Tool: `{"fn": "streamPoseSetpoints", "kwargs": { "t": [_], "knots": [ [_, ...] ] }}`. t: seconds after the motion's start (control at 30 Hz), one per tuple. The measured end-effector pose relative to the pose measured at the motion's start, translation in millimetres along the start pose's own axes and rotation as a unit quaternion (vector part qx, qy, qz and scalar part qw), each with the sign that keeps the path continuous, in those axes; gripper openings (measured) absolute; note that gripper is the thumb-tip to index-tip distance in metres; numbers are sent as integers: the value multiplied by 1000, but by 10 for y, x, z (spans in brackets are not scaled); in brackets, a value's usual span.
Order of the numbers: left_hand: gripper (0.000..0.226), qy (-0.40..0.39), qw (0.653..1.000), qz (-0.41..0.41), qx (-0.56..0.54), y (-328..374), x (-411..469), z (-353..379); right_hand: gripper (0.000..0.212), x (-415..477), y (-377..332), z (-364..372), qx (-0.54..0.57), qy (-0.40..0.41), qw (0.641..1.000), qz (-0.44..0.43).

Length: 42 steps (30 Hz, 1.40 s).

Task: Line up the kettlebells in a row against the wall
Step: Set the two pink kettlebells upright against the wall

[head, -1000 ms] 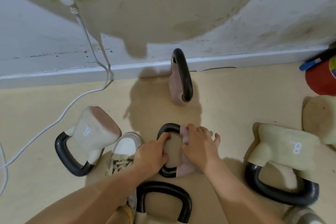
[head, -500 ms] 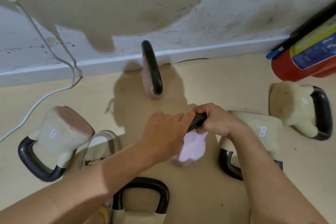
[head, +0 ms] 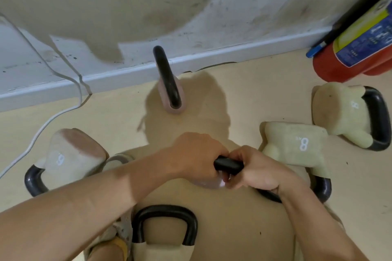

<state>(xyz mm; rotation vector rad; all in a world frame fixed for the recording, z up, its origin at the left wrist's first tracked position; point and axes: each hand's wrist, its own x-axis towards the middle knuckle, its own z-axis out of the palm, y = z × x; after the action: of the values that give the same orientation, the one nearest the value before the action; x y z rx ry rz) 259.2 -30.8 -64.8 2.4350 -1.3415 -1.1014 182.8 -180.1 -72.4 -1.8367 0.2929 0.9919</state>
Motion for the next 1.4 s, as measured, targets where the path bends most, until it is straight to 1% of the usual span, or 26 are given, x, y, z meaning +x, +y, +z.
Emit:
{"fn": "streamPoseSetpoints", "kwargs": {
  "t": [0.07, 0.17, 0.2, 0.27, 0.3, 0.37, 0.43, 0.53, 0.6, 0.63, 0.67, 0.7, 0.73, 0.77, 0.8, 0.83, 0.87, 0.9, 0.93, 0.97, 1.0, 1.07, 1.1, 1.2, 1.3, 1.4],
  "knots": [
    [10, 13, 1000, 5, 23, -7, 53, -190, 10, 27, -39, -69, 14, 44, 998, -36],
    [2, 47, 998, 7, 46, -27, 190, -584, 6, 67, -176, -269, 54, 166, 979, -106],
    [6, 56, 996, 13, 64, -36, 255, -711, 8, 67, -244, -329, 61, 201, 970, -126],
    [17, 67, 991, 26, 110, -68, 410, -952, 27, 91, -349, -425, 70, 264, 950, -153],
    [21, 76, 986, 32, 142, -97, 482, -1060, 30, 133, -393, -459, 77, 294, 939, -159],
    [20, 101, 967, 39, 229, -203, 637, -1240, 32, 304, -445, -481, 121, 352, 917, -146],
    [14, 120, 945, 48, 300, -319, 769, -1361, 24, 552, -490, -458, 183, 389, 896, -115],
    [21, 119, 936, 41, 329, -485, 925, -1298, 24, 849, -476, -348, 241, 386, 887, -81],
    [20, 131, 953, 35, 272, -607, 926, -1185, 34, 933, -459, -315, 253, 374, 890, -66],
    [16, 159, 961, 37, 225, -672, 903, -1150, 36, 956, -439, -309, 256, 376, 888, -65],
    [22, 205, 962, 29, 178, -717, 869, -1140, 36, 957, -435, -309, 258, 383, 884, -67],
    [31, 257, 958, 2, 127, -757, 841, -1127, 33, 938, -453, -309, 256, 391, 881, -71],
    [32, 300, 951, -48, 64, -781, 815, -1113, 25, 932, -450, -305, 252, 390, 883, -68],
    [26, 330, 937, -112, -30, -749, 773, -1112, 19, 912, -469, -296, 251, 381, 888, -52],
    [17, 331, 912, -177, -167, -696, 747, -1077, 31, 914, -453, -294, 253, 363, 896, -28],
    [10, 305, 866, -224, -326, -644, 741, -1025, 38, 911, -444, -288, 257, 339, 905, -5],
    [9, 268, 805, -250, -467, -574, 738, -955, 32, 945, -410, -287, 260, 327, 909, 2],
    [14, 239, 755, -253, -556, -500, 734, -881, 19, 957, -411, -285, 267, 323, 908, 1],
    [20, 226, 706, -243, -625, -448, 741, -808, 13, 964, -405, -283, 273, 327, 905, -6],
    [22, 223, 665, -228, -676, -387, 745, -759, 17, 972, -396, -281, 267, 339, 902, -7],
    [21, 223, 629, -214, -713, -328, 739, -724, 20, 978, -386, -269, 255, 347, 903, -7],
    [23, 240, 604, -204, -732, -313, 738, -685, 13, 974, -403, -252, 242, 348, 906, -6],
    [25, 252, 607, -200, -727, -324, 720, -694, 10, 977, -419, -257, 236, 342, 910, -12],
    [28, 275, 601, -191, -725, -434, 701, -724, 27, 1043, -475, -261, 207, 326, 922, -27],
    [26, 282, 599, -204, -722, -507, 662, -829, 21, 1182, -584, -244, 237, 311, 920, -38],
    [28, 271, 575, -233, -736, -614, 672, -913, 17, 1270, -714, -179, 258, 286, 919, -80]
  ]
}}
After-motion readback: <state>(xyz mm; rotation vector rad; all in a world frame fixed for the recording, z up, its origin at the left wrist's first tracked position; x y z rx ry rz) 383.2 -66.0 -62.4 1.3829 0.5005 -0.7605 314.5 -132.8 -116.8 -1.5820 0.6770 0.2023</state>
